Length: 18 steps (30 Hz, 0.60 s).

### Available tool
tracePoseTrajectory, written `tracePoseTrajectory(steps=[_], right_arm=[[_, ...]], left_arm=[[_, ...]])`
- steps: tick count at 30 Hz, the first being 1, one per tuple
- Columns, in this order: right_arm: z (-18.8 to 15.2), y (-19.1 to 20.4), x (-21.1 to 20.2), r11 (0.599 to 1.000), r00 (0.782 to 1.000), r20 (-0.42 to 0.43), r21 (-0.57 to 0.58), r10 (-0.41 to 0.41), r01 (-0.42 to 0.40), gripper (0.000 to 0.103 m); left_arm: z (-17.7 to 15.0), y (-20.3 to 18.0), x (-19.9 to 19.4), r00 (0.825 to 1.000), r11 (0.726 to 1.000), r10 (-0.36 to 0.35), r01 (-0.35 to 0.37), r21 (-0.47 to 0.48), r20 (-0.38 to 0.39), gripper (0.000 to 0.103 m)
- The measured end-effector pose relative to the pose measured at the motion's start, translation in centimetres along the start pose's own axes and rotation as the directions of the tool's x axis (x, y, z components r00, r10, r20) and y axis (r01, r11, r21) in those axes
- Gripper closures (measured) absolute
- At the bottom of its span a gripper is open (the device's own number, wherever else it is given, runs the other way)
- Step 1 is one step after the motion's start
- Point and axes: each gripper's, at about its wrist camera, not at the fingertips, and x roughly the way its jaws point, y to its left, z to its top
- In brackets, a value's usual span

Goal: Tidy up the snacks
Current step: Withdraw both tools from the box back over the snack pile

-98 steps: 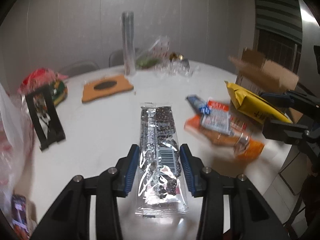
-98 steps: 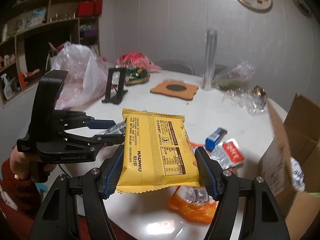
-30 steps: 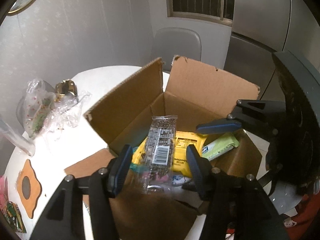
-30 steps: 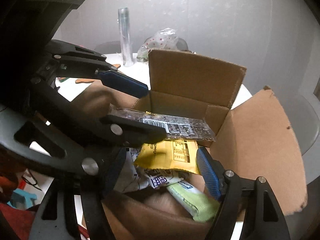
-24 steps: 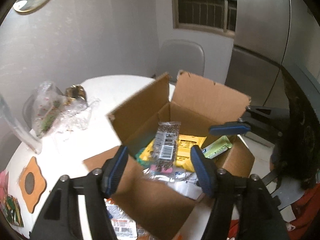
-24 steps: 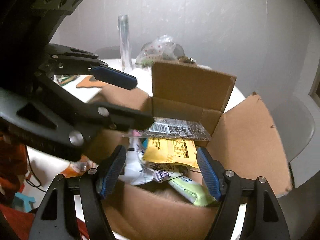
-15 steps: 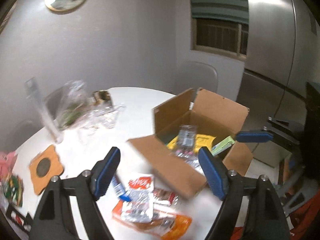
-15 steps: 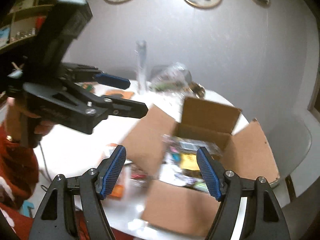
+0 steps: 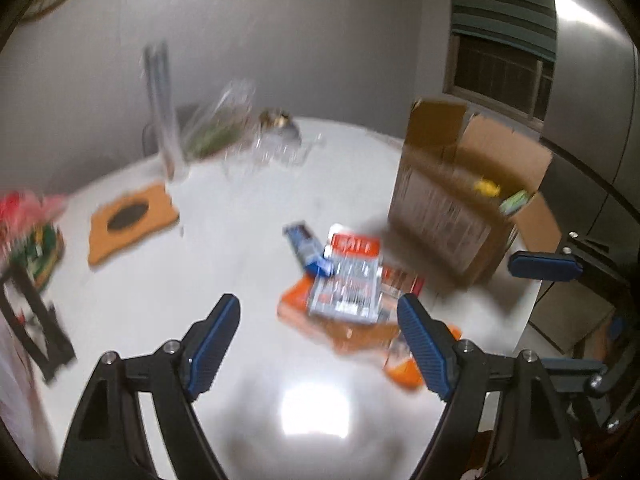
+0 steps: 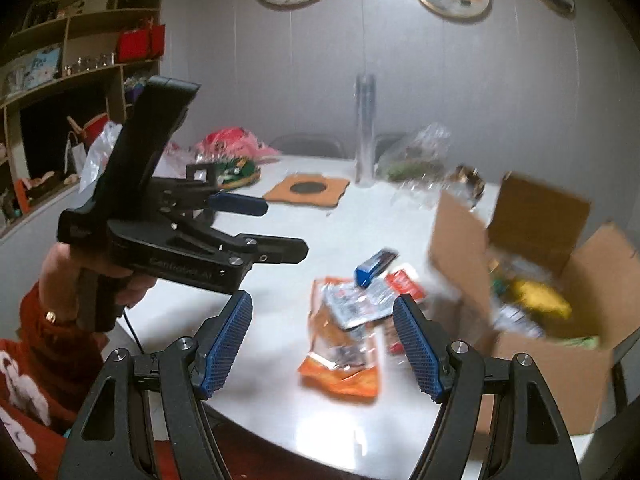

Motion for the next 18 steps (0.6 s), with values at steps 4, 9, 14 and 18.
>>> tracePoseTrajectory(steps=[4,9,14,18], right_arm=[[-2.2,-0.7,4.3,1.0,0.998,-0.064,0.031,0.004,-0.002,0.033],[-4.3,-1.9,8.2,0.997,0.991,-0.131,0.072,-0.005,0.015,0.033],[-5.4,-3.5,10.3,0.995,0.987,-0.159,0.093,-0.01,0.025,0.033],[-5.5,-3.4,10.5,0.993,0.986,-0.163,0.119,0.035,-0.016,0.031]], left_arm=[[-2.9,0.6,2.1,0.998,0.998,-0.028,0.025,-0.064,-0.051,0.025],[-4.2,0.9,3.9,0.993,0.991,-0.075,0.064,-0.118,-0.09,0.025],[-4.3,1.0,5.2,0.987,0.983,-0.118,0.102,-0.15,-0.107,0.025],[-3.9,1.0,6.0,0.984,0.981,-0.128,0.107,-0.159,-0.123,0.025]])
